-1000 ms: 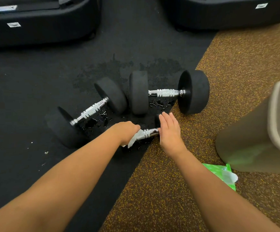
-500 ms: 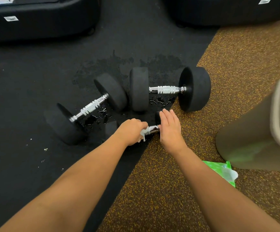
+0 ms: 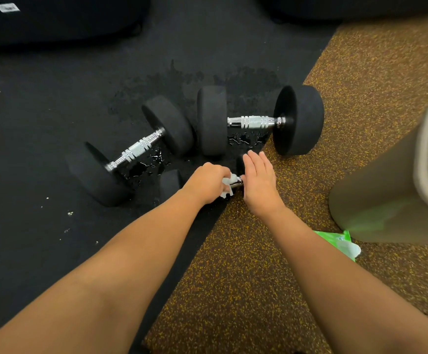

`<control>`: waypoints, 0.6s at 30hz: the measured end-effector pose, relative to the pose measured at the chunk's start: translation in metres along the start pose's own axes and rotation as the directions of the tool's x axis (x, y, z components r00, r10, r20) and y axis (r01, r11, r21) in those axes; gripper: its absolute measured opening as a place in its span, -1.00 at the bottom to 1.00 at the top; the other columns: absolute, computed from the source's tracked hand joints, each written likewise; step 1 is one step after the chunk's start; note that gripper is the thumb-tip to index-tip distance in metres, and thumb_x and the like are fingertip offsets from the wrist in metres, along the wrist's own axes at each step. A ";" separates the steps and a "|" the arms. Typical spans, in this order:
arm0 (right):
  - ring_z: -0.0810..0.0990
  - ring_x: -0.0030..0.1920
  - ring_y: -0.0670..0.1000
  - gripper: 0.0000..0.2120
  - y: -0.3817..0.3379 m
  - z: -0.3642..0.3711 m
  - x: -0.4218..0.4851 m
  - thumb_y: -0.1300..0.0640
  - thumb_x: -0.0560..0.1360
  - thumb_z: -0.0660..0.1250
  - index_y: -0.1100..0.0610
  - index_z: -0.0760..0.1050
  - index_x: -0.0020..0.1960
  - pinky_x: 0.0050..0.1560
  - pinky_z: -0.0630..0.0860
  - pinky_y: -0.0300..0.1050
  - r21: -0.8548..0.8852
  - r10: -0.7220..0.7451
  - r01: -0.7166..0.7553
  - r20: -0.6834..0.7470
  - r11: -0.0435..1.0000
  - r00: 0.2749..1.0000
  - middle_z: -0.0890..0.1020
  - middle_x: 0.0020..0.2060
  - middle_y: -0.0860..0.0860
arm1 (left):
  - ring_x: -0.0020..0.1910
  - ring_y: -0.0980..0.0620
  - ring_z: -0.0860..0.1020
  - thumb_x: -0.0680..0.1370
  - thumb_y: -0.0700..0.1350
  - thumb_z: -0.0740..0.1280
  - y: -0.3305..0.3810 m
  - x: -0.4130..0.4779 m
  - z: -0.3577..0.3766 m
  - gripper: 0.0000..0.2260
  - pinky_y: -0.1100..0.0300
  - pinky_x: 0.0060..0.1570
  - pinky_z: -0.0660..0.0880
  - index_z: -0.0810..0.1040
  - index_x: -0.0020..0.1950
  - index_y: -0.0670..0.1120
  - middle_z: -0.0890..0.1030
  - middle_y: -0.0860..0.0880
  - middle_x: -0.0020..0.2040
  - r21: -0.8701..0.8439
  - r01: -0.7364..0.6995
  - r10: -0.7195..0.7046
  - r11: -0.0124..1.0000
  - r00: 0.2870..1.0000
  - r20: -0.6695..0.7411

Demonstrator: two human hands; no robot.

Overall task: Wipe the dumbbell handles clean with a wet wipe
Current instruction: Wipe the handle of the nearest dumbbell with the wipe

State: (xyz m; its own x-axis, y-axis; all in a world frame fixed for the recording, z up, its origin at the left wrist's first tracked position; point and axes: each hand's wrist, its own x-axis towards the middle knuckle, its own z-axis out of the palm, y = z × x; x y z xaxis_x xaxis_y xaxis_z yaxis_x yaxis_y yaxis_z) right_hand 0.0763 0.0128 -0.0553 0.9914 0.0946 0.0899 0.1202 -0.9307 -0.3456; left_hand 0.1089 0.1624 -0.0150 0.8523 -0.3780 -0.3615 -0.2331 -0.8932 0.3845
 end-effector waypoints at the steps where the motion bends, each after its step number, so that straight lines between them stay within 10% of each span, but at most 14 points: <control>1: 0.23 0.41 0.30 -0.52 0.000 0.000 0.000 0.23 0.52 0.25 0.34 0.27 0.39 0.42 0.13 0.11 -0.003 -0.004 0.004 -0.002 1.000 1.000 0.35 0.37 0.26 | 0.10 -0.12 0.53 0.51 -0.03 0.39 0.000 0.000 0.001 -0.72 0.02 0.07 0.49 0.53 0.21 -0.03 0.59 -0.12 0.08 -0.001 -0.004 0.004 1.000 1.000 0.000; 18: 0.28 0.38 0.31 -0.46 0.003 0.006 0.003 0.30 0.42 0.33 0.35 0.30 0.37 0.38 0.21 0.15 -0.035 -0.029 0.029 -0.008 0.999 1.000 0.39 0.35 0.27 | 0.01 -0.11 0.55 0.55 -0.12 0.30 0.019 0.015 0.007 -0.84 0.02 -0.03 0.51 0.52 0.11 -0.10 0.58 -0.11 0.03 0.051 -0.061 0.060 0.997 0.998 0.016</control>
State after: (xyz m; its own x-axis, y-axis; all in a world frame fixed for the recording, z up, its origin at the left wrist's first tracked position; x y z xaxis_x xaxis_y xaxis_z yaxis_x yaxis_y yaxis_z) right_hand 0.0797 0.0123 -0.0618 0.9871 0.1187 0.1076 0.1468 -0.9394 -0.3099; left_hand 0.1144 0.1383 -0.0188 0.8289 -0.4351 -0.3517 -0.3085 -0.8798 0.3616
